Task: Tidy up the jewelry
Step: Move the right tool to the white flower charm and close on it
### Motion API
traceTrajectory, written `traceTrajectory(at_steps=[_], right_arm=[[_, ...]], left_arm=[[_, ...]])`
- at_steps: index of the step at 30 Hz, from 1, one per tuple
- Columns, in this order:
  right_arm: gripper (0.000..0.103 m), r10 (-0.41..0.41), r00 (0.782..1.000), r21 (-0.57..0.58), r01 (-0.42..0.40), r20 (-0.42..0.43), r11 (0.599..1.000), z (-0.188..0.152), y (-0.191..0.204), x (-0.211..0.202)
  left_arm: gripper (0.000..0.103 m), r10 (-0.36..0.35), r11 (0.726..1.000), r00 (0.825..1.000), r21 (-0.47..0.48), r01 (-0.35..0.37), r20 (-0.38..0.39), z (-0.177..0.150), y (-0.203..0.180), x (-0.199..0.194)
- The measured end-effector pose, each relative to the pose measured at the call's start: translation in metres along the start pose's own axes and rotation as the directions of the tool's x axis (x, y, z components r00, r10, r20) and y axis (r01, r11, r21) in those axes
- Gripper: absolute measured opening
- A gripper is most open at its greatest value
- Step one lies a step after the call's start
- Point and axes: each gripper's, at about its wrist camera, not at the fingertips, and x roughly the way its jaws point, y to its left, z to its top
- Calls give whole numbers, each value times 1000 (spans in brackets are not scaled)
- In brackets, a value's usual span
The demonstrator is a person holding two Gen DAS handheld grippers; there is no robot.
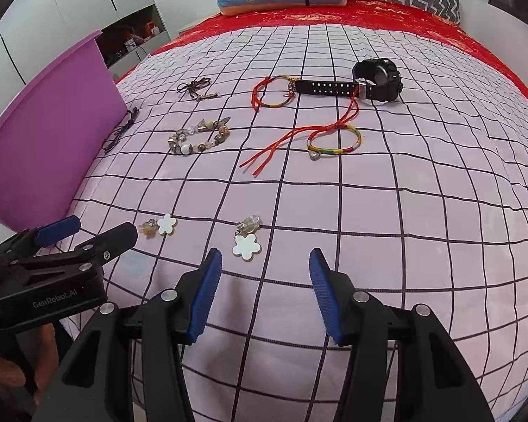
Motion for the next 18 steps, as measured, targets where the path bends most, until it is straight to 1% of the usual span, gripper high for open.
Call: traceTrajectory(at_steps=[8, 18], right_arm=[[50, -2, 1000, -12, 2, -9, 1000, 5, 1, 14], [50, -30, 1000, -60, 30, -1, 998, 5, 6, 23]], left_arm=[[96, 4, 1000, 1000, 23, -4, 6, 0, -4, 14], [96, 13, 999, 1000, 45, -14, 12, -4, -8, 26]])
